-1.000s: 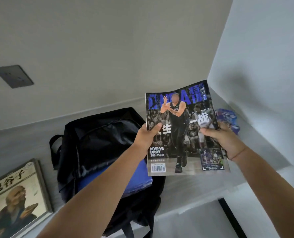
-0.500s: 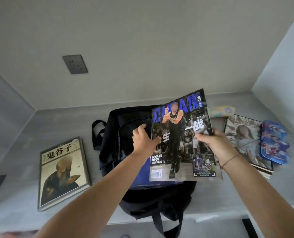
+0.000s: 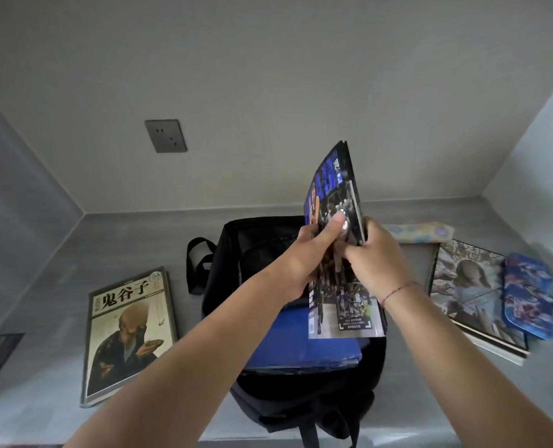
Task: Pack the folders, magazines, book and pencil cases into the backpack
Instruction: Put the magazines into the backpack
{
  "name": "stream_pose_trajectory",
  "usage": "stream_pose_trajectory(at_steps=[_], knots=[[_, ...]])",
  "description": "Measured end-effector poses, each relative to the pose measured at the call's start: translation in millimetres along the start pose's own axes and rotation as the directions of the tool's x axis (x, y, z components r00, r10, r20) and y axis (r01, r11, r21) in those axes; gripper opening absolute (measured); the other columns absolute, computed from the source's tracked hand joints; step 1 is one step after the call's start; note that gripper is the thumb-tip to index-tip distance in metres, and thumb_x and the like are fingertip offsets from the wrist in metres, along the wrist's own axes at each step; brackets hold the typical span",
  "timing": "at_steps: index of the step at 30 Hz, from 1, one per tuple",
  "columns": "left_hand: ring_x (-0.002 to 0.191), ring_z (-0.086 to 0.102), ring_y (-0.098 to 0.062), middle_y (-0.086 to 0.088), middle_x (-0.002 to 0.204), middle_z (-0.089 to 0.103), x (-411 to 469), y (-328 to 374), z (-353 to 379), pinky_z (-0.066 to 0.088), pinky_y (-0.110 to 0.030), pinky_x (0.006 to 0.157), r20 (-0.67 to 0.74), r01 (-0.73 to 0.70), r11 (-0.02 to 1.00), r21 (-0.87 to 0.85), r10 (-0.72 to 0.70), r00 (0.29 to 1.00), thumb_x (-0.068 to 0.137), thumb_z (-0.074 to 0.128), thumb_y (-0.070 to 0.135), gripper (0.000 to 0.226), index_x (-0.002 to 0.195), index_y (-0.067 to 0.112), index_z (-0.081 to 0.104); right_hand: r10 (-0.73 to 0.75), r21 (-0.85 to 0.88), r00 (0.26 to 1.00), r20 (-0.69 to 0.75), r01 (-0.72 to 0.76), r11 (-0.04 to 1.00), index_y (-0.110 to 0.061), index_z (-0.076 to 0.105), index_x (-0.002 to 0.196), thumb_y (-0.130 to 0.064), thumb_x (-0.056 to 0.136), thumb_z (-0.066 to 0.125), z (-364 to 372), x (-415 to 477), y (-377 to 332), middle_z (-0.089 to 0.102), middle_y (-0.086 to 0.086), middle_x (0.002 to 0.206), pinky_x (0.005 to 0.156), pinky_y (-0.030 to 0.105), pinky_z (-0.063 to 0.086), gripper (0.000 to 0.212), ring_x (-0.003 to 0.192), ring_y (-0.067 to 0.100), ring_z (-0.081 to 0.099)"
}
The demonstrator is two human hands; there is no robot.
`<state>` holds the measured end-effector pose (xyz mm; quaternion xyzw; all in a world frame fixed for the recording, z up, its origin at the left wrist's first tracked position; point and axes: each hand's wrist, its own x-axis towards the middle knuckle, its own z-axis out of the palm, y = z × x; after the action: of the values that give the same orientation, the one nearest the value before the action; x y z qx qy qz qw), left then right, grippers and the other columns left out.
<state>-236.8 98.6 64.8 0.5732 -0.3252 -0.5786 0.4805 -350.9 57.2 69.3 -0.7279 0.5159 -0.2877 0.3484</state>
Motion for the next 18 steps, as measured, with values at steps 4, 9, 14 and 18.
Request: stream_pose_trajectory(at_steps=[4, 9, 14, 18], knots=[[0.1, 0.063, -0.021, -0.007, 0.113, 0.063, 2.8, -4.9, -5.4, 0.054, -0.035, 0.083, 0.072, 0.035, 0.992, -0.12, -0.027, 0.997, 0.063, 0.068, 0.067, 0.085, 0.122, 0.007, 0.051, -0.147, -0.246, 0.989, 0.0, 0.143, 0.959, -0.026, 0.05, 0.098, -0.03, 0.086, 0.051, 16.5, -22.2, -18.1, 0.056, -0.007, 0.072, 0.049, 0.022, 0.036, 0.013, 0.061, 0.014, 0.057], [0.061, 0.066, -0.017, -0.002, 0.065, 0.067, 8.4, -31.7, -38.9, 0.054, -0.025, 0.063, 0.128, 0.158, 0.905, -0.395, -0.116, 0.985, 0.084, 0.062, 0.037, 0.026, 0.072, 0.016, 0.071, -0.141, -0.557, 0.976, 0.165, 0.211, 0.803, -0.013, 0.044, 0.126, -0.033, 0.086, 0.053, 57.8, -29.2, -33.5, 0.055, 0.009, 0.118, 0.071, 0.033, 0.038, 0.045, 0.102, 0.03, 0.057], [0.069, 0.064, -0.027, -0.015, 0.079, 0.068, 24.4, -80.5, -69.1, 0.052, -0.033, 0.067, -0.332, 0.308, 0.939, -0.156, -0.343, 0.879, 0.078, 0.071, 0.018, 0.016, 0.081, 0.002, 0.07, 0.106, -0.489, 0.838, 0.535, 0.205, 0.848, -0.012, 0.039, 0.133, -0.042, 0.088, 0.052, 96.5, -37.7, 3.2, 0.047, 0.012, 0.132, 0.087, 0.039, 0.047, 0.056, 0.11, 0.032, 0.055], [0.095, 0.065, -0.032, -0.016, 0.104, 0.068, 36.3, -115.3, -86.9, 0.054, -0.044, 0.087, -0.531, 0.336, 0.939, 0.076, -0.247, 0.811, 0.064, 0.085, 0.023, 0.057, 0.11, 0.0, 0.061, 0.175, -0.298, 0.69, 0.703, 0.061, 0.953, -0.017, 0.035, 0.141, -0.051, 0.087, 0.051, 101.9, -37.8, 52.1, 0.034, 0.005, 0.148, 0.106, 0.036, 0.039, 0.066, 0.127, 0.026, 0.046]])
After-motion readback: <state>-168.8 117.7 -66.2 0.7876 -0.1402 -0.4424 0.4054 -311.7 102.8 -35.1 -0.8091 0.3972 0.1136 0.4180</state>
